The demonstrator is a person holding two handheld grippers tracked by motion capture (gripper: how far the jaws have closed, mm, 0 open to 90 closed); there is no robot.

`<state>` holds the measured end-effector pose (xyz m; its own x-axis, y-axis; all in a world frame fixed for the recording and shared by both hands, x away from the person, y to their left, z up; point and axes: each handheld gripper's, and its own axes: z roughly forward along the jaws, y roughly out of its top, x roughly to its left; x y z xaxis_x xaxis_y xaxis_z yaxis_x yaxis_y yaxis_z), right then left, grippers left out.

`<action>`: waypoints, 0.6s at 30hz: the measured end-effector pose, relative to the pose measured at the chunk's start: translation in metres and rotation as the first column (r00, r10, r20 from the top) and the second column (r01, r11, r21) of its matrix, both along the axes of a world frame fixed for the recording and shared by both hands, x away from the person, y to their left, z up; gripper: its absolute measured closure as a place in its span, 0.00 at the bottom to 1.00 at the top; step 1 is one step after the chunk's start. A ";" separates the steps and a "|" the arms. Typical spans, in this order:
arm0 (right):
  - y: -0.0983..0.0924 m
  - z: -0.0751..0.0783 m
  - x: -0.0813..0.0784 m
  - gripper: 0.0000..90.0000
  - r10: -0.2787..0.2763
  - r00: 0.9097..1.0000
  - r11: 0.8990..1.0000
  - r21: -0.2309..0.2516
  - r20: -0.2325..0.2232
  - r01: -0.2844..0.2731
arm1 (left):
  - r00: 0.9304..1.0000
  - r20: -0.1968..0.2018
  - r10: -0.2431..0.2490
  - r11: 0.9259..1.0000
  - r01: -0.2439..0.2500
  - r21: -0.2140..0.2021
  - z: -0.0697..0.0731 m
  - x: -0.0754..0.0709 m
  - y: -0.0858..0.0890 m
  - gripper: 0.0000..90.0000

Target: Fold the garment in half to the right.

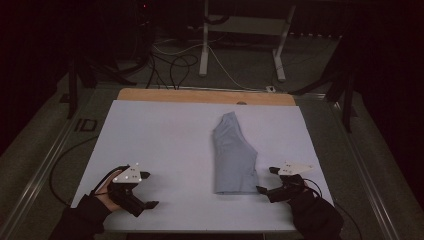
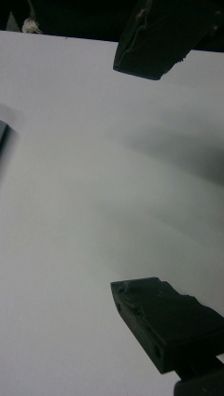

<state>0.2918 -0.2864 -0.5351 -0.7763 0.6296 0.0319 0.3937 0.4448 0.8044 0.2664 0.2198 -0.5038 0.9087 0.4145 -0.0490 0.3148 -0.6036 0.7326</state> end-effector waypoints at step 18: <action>0.003 0.001 0.004 0.10 -0.010 1.000 1.000 0.009 0.005 0.010 | 1.000 0.014 0.016 1.000 -0.016 -0.018 0.004 -0.001 0.004 0.00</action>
<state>0.2962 -0.2835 -0.5341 -0.7700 0.6372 0.0338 0.3944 0.4337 0.8102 0.2655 0.2235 -0.4999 0.9027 0.4280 -0.0437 0.3139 -0.5857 0.7473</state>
